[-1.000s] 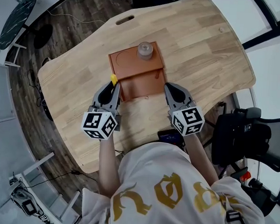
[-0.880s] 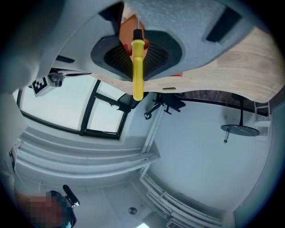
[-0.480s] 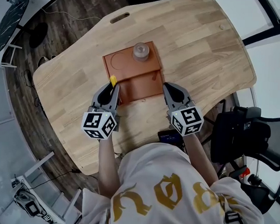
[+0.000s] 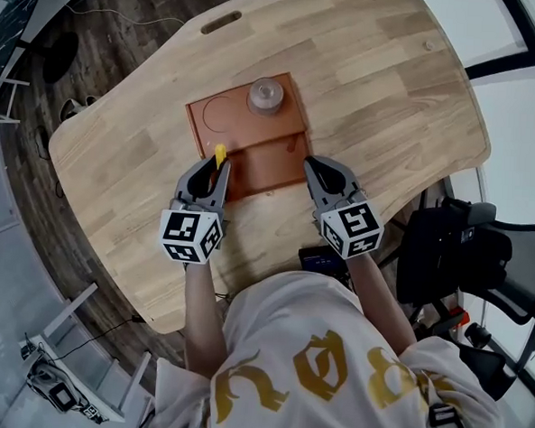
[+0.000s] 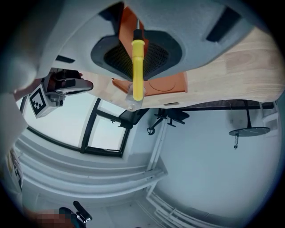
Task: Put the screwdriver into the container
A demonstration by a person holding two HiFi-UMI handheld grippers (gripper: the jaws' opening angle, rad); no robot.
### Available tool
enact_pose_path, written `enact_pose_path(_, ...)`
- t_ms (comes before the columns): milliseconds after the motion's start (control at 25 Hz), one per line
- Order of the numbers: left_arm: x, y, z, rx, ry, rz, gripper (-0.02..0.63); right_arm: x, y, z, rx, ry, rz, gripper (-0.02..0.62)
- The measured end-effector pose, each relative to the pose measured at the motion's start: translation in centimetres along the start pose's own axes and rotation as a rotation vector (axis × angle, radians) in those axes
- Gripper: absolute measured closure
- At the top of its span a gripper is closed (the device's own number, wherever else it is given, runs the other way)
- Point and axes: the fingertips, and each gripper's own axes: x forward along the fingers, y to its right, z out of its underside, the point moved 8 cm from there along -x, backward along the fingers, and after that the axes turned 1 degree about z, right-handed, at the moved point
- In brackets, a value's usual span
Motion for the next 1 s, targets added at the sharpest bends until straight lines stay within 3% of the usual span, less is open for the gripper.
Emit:
enact_pose_path(440, 1.3, -0.1, 1.6, 0.092, -0.112, 0.013, 0.531, 1.5, 0.3, 0.7, 0.001, -0.047, -0.016, 0.584)
enact_pose_path(760, 2.4, 0.1, 2.6, 0.102, -0.189, 0.035, 0.531, 2.0, 0.4, 1.1, -0.013, -0.066, -0.006, 0.584)
enact_pose_path(1000, 3.5, 0.7, 3.0, 0.181, -0.284, 0.040, 0.531, 2.0, 0.7, 1.3, -0.015, -0.077, -0.003, 0.584)
